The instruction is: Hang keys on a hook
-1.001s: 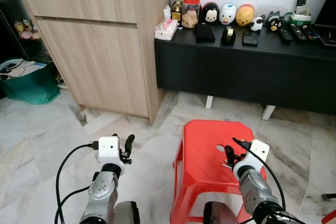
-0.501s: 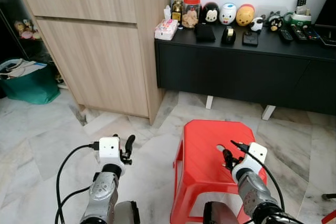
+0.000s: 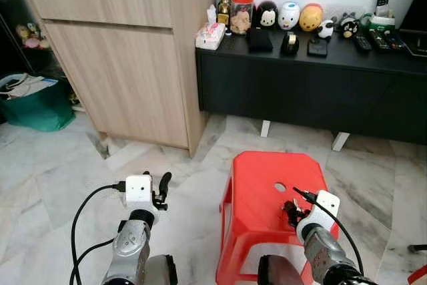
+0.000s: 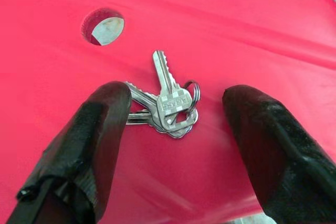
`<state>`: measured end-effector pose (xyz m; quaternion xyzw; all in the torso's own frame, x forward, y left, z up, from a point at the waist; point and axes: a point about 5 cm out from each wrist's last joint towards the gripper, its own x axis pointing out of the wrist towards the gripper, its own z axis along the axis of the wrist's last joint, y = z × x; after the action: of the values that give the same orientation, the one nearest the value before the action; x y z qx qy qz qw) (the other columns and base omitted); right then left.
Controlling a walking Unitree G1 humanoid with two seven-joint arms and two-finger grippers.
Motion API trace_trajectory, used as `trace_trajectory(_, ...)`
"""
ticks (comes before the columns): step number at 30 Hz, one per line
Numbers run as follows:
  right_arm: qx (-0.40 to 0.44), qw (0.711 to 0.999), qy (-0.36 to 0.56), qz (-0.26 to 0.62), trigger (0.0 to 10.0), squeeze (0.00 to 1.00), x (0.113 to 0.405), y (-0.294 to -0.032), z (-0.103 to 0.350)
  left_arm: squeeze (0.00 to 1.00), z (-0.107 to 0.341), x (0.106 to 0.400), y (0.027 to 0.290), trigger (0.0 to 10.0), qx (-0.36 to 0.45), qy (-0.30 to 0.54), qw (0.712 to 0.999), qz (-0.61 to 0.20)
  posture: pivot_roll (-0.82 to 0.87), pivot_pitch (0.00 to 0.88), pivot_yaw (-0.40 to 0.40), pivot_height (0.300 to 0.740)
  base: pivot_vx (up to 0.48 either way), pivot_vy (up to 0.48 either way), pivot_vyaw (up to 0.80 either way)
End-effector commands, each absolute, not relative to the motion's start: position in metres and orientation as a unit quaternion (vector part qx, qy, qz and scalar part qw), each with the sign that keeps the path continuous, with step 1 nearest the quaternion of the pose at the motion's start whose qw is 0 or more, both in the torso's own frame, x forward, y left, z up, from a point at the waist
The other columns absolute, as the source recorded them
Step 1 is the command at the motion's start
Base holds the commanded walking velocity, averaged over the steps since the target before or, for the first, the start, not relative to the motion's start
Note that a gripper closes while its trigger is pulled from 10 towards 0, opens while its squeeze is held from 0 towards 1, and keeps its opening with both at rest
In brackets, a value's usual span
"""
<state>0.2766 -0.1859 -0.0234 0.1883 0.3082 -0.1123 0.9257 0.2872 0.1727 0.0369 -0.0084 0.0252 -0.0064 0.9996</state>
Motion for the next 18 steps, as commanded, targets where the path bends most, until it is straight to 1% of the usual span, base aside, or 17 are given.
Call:
trace_trajectory(1, 0.186, 0.925, 0.310, -0.118, 10.0, 0.00, 0.275, -0.190, -0.024, 0.00, 0.037, 0.285, 0.172, 10.0, -0.003, 0.024, 1.000, -0.009, 0.04, 0.040, -0.028, 0.581, 0.000, 0.000, 0.00)
trace_trajectory(9, 0.189, 0.928, 0.303, -0.111, 10.0, 0.00, 0.278, -0.187, -0.022, 0.00, 0.037, 0.281, 0.172, 10.0, 0.000, 0.021, 1.000, -0.009, 0.04, 0.057, -0.030, 0.581, 0.000, 0.000, 0.00)
trace_trajectory(18, 0.199, 0.937, 0.279, -0.075, 10.0, 0.00, 0.287, -0.177, -0.014, 0.00, 0.038, 0.279, 0.169, 10.0, 0.004, 0.016, 1.000, -0.015, 0.05, 0.069, -0.031, 0.581, 0.000, 0.000, 0.00)
